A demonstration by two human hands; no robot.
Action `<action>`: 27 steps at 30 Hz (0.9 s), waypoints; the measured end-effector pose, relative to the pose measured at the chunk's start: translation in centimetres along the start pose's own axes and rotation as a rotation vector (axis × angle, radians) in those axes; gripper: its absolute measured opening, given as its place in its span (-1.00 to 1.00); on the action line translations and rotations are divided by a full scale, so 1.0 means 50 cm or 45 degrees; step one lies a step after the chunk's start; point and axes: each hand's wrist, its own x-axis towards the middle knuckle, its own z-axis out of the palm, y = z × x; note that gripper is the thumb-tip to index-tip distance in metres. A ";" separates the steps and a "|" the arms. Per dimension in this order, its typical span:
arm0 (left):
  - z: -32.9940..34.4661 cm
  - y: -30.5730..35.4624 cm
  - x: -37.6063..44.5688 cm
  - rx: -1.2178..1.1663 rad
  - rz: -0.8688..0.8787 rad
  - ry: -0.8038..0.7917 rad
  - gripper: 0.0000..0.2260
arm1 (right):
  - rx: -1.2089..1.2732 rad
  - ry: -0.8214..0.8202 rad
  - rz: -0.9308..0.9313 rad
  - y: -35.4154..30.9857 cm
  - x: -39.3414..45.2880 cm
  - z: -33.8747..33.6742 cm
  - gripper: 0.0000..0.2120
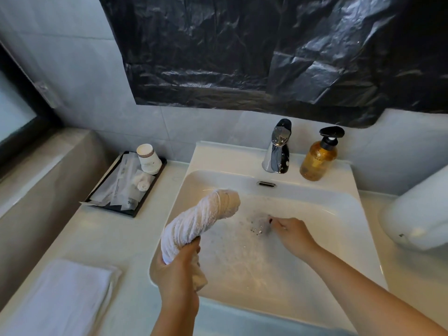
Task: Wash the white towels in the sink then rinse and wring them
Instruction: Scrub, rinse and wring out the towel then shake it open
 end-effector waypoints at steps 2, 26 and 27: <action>0.001 0.010 0.020 0.022 -0.007 -0.026 -0.74 | 0.095 0.180 0.006 -0.001 -0.017 -0.013 -0.56; 0.001 0.094 0.171 0.196 -0.129 -0.336 -0.71 | -0.881 0.816 -0.767 -0.337 0.092 -0.250 -0.87; -0.001 0.094 0.172 0.189 -0.135 -0.324 -0.70 | -0.645 0.902 -0.719 -0.325 0.088 -0.230 -0.90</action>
